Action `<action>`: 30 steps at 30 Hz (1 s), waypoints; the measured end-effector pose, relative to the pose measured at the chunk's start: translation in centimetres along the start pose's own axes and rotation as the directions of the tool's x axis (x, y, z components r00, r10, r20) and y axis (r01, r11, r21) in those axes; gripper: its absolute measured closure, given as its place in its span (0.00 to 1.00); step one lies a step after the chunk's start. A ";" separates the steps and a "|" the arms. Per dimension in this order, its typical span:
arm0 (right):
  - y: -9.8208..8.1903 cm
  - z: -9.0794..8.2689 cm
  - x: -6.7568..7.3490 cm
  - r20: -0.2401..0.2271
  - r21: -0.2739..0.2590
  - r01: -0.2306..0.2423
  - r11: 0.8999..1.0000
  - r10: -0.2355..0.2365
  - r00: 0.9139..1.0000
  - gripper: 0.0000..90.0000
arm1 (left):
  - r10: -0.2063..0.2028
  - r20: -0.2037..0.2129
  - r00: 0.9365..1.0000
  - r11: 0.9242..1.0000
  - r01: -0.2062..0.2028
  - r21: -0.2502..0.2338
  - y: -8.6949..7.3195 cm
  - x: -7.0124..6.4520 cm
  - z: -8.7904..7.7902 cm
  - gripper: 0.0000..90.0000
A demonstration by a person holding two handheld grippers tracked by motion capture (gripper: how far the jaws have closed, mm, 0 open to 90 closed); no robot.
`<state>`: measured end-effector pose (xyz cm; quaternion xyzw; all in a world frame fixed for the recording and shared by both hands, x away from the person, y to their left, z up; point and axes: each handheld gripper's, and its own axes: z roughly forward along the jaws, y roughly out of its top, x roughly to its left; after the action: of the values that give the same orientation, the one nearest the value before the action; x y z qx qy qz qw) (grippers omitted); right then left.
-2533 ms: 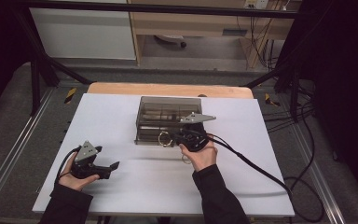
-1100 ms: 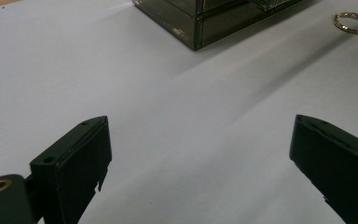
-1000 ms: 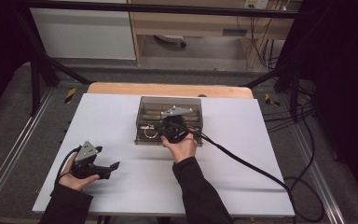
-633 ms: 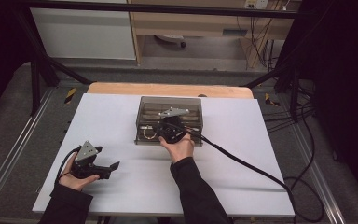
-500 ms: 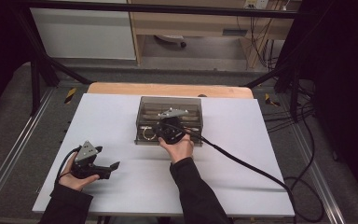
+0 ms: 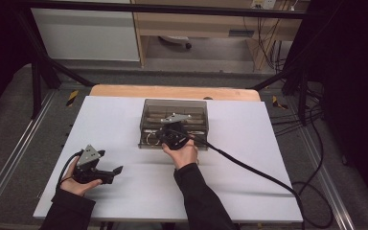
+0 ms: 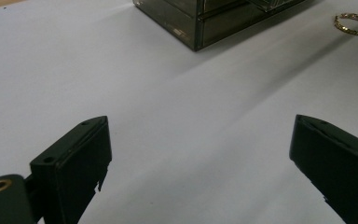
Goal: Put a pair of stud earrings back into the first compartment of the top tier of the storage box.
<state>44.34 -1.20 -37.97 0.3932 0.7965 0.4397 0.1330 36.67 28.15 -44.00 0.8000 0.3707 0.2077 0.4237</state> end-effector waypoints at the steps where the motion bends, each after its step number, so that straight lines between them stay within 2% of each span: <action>1: 0.0 0.1 0.0 -0.001 0.002 0.000 1.000 0.000 1.000 0.96 | 0.000 0.000 1.000 1.000 0.000 0.001 0.0 0.0 0.0 0.06; 6: -0.1 0.2 0.0 -0.004 0.006 -0.003 1.000 0.003 1.000 0.95 | -0.001 0.000 1.000 1.000 0.001 -0.001 0.0 0.0 0.0 0.06; 13: 0.3 -0.5 0.0 -0.012 -0.028 0.003 1.000 -0.004 1.000 0.86 | -0.002 0.000 1.000 1.000 0.002 -0.001 0.0 0.0 0.0 0.06; 21: 1.3 -2.7 -0.1 -0.035 -0.064 0.020 0.998 -0.022 0.999 0.61 | 0.001 0.000 1.000 1.000 -0.001 0.001 0.0 0.0 0.0 0.06; 27: 1.7 -4.5 -0.1 -0.021 -0.080 0.050 0.996 -0.052 0.998 0.40 | -0.001 -0.001 1.000 1.000 0.001 0.000 0.0 0.0 0.0 0.06; 30: 1.6 -5.3 -0.4 -0.027 -0.082 0.032 0.996 -0.034 0.999 0.32 | 0.000 -0.001 1.000 1.000 0.000 0.001 0.0 0.0 0.0 0.06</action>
<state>42.46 -4.17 -33.63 0.3678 0.7860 0.4752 0.1450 36.66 28.15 -44.00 0.8000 0.3713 0.2079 0.4230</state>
